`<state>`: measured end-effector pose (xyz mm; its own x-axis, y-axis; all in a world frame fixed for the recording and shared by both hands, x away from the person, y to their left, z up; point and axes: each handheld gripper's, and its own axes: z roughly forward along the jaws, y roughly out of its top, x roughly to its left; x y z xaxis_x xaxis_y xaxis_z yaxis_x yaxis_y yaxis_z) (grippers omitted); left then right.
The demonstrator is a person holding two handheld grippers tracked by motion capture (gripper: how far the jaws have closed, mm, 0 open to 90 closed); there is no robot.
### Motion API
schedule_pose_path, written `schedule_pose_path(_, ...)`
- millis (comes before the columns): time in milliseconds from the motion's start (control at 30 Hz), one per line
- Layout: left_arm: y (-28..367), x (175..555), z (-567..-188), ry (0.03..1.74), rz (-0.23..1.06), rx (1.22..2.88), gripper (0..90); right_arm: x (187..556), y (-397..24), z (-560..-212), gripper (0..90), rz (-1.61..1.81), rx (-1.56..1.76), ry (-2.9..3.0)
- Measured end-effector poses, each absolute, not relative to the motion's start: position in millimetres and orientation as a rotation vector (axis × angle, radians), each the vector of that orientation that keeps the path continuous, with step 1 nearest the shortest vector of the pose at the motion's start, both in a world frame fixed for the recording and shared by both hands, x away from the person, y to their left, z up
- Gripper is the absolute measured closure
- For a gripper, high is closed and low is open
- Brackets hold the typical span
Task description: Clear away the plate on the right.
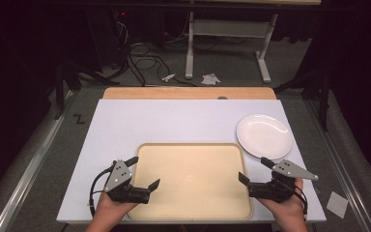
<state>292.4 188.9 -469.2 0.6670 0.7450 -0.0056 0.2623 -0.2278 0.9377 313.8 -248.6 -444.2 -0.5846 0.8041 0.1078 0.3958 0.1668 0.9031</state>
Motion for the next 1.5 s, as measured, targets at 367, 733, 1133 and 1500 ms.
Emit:
schedule_pose_path(367, 191, 293, -469, 0.811, 0.545, 1.777, 0.2, 314, -251, -444, 0.4, 1.401, 1.151, 2.042)
schedule_pose_path(733, 191, 293, -469, 0.807, 0.537, 1.781, 0.2, 317, -257, -447, 0.5, 1.450, 1.175, 2.007)
schedule_pose_path(1133, 189, 294, -470, 0.795, 0.527, 1.795, 0.2, 322, -265, -452, 0.4, 1.455, 1.238, 1.992)
schedule_pose_path(1500, 188, 294, -471, 0.786, 0.521, 1.809, 0.2, 328, -277, -455, 0.4, 1.429, 1.304, 1.976)
